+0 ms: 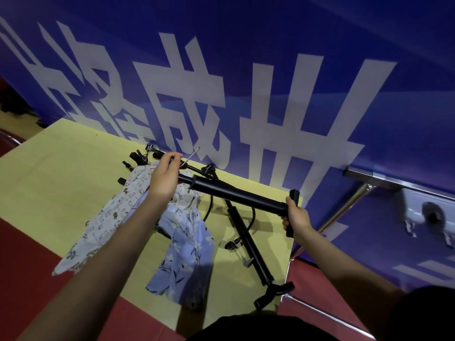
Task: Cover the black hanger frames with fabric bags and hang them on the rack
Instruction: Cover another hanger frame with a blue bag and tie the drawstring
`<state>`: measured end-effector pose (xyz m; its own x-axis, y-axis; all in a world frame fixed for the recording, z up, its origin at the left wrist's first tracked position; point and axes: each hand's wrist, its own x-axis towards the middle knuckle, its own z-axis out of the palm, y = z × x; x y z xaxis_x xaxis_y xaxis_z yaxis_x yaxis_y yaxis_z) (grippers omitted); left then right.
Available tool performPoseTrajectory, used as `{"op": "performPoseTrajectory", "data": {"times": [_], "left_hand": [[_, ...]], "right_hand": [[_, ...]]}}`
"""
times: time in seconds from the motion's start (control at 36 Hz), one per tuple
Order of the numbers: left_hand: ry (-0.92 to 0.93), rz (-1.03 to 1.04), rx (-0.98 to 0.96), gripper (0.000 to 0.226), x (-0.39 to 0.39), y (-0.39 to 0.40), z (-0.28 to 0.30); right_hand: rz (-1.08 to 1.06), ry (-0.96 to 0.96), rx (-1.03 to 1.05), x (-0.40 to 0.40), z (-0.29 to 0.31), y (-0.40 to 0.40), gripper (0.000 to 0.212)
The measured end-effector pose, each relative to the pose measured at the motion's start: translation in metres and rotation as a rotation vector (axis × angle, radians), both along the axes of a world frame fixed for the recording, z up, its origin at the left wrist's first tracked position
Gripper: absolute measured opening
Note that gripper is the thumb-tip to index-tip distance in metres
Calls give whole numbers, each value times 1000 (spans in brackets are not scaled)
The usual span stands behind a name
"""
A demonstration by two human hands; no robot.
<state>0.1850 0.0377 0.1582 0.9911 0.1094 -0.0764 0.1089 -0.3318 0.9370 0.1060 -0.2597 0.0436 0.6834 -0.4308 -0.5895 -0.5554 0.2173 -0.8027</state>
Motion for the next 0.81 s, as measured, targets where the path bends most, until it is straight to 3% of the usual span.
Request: {"op": "performPoseTrajectory", "data": {"times": [0.28,0.31,0.39,0.44,0.56,0.67,0.81], "left_hand": [[-37,70,181,32,-9,8,-15],[-9,81,63,34,-10,10,-14],[64,174,-526,49,-16,14,-10],[111,200,-739,54,-23,8,-9],[283,85,-775,53,-41,-31,-7],[246,159,-1054,26,-41,-44,-2],[187,200,-1092,16,-33,-30,8]], "right_hand": [[100,-62,30,6,20,15,36],[108,-76,43,7,23,15,37],[116,-86,97,9,29,19,38],[117,-85,148,9,33,27,38],[167,-197,220,11,44,50,31],[329,-347,260,10,50,63,26],[333,-484,602,8,56,51,59]]}}
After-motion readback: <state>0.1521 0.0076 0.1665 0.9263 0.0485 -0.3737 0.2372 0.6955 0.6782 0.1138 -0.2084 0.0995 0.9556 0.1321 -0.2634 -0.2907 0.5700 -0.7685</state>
